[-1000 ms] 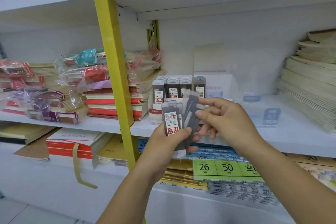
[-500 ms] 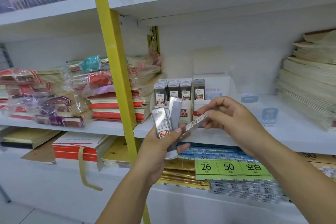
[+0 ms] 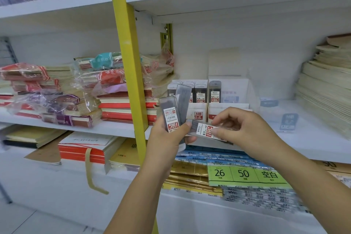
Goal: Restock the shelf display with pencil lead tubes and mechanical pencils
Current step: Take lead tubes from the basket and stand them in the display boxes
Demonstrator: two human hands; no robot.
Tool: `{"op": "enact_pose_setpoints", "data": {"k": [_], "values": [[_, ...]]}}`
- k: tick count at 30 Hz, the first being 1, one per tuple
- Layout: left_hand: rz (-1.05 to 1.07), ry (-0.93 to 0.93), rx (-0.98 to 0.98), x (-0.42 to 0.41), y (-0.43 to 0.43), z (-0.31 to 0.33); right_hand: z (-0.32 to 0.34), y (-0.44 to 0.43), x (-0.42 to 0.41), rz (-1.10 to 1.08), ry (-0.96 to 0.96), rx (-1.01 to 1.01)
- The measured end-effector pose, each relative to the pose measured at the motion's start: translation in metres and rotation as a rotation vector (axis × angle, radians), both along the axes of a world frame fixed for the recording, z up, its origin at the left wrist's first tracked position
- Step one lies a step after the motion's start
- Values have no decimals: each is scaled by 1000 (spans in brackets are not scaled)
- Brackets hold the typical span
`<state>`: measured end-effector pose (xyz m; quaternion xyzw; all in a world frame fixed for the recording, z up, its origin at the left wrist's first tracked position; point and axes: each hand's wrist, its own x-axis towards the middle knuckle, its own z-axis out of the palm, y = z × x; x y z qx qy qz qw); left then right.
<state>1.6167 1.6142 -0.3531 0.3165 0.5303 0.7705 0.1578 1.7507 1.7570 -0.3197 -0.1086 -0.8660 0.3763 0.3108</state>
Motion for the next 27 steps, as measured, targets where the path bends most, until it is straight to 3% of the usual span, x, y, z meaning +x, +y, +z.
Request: {"op": "enact_pose_setpoints", "data": {"k": [4,8,11,14,21,27], "values": [[-37,-12,46,3,4,1,11,0,-4,76,-23,49],[-67,-76,101,-4,5,0,54,28,-6,-62,245,7],[-73,-91,98,-9,7,0,78,48,-16,-165,361,138],[-85,-91,79,-13,9,-3,79,60,-35,-242,254,297],[-128,-108,55,-16,12,-4,64,77,-61,-233,10,277],[-158,-95,6,-14,11,-6,65,79,-69,-379,-167,500]]}}
